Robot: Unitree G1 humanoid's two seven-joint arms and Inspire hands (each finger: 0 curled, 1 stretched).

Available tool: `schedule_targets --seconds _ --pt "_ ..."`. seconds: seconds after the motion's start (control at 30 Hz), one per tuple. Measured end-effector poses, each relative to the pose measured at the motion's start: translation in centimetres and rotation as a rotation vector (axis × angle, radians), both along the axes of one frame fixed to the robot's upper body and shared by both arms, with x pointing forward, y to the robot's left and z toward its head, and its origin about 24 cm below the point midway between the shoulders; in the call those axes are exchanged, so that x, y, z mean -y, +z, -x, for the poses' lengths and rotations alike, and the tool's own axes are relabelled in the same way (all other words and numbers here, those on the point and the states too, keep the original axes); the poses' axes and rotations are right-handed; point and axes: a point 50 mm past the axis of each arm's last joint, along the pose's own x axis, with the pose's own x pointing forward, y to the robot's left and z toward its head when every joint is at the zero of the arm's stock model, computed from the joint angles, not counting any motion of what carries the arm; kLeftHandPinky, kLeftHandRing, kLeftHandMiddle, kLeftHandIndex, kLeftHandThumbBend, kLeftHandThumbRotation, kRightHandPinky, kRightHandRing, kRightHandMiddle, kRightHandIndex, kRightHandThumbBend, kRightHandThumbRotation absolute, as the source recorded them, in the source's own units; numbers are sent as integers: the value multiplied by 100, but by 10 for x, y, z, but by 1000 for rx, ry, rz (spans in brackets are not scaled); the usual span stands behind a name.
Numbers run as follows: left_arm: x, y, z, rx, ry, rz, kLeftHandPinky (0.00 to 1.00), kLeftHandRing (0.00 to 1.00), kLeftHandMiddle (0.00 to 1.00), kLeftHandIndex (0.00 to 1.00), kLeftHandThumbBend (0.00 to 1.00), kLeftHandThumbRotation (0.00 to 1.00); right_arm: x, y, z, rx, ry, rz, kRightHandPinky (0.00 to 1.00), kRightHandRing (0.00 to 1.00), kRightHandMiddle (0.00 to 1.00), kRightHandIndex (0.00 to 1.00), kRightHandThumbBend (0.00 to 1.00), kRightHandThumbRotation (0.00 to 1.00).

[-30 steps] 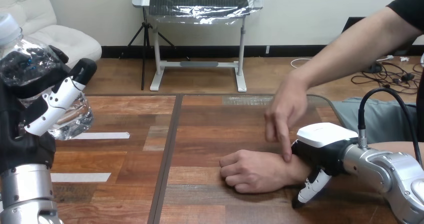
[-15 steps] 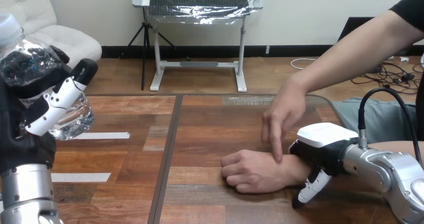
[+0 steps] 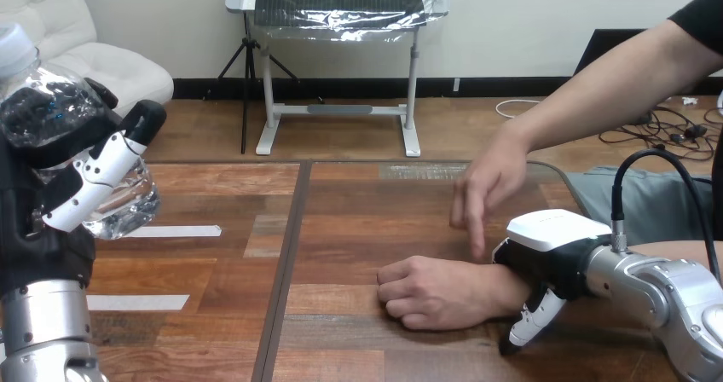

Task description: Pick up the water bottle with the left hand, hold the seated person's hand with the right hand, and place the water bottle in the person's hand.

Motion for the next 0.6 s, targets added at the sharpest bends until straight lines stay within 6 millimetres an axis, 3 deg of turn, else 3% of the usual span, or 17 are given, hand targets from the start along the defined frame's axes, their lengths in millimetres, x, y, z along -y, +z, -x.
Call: schedule_targets --seconds 0.6 --pt "0 0 0 -2 3 -6 16 21 27 34 30 0 2 2 -1 -23 -28 -15 39 52 60 65 92 30"
